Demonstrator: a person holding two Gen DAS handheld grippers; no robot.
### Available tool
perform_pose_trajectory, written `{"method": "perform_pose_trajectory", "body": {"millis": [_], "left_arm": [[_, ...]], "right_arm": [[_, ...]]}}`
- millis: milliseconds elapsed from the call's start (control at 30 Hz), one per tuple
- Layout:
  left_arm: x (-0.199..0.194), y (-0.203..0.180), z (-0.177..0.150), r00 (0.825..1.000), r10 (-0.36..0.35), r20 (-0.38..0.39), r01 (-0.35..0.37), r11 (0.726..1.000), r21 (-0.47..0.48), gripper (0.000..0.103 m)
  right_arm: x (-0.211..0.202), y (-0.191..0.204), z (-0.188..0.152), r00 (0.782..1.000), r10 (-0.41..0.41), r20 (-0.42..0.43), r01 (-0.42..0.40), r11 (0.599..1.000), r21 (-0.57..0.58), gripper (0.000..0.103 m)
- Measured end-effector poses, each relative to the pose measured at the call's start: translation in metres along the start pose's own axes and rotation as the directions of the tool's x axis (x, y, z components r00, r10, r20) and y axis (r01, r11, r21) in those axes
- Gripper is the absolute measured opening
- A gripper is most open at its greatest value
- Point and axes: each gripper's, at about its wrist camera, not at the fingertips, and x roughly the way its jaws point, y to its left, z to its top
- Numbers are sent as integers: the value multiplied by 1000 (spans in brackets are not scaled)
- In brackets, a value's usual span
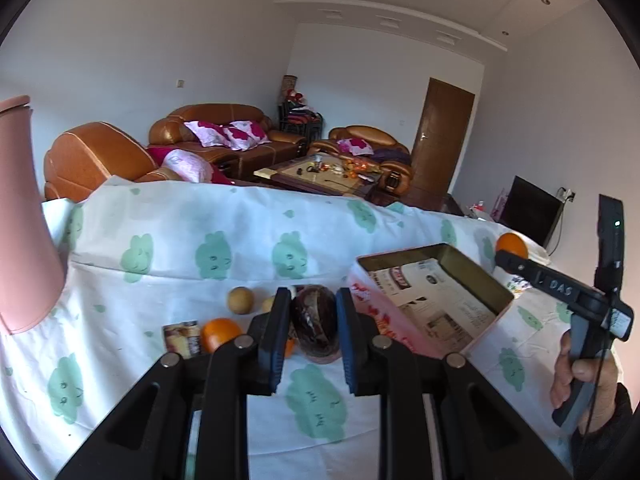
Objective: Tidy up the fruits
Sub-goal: 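Carry the orange with the right tool into the pink tin while the left tool drops the dark fruit there, then grasp a second dark brown fruit with the left tool while the right tool reaches the purple fruit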
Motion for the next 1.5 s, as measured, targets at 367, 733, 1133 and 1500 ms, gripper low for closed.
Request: {"method": "perform_pose_trajectory", "body": {"millis": [367, 733, 1133, 1500], "left_arm": [[85, -117, -1, 987, -57, -150, 78, 987, 141, 24], [108, -127, -15, 976, 10, -216, 25, 987, 158, 24], [62, -116, -10, 985, 169, -15, -163, 966, 203, 103], [36, -62, -10, 953, 302, 16, -300, 940, 159, 103]], "right_arm": [[30, -28, -7, 990, 23, -140, -15, 999, 52, 49], [41, -34, -14, 978, 81, -190, -56, 990, 131, 50], [0, -34, -5, 996, 47, 75, -58, 987, 150, 76], [-1, 3, -17, 988, -4, 153, 9, 999, -37, 80]]}}
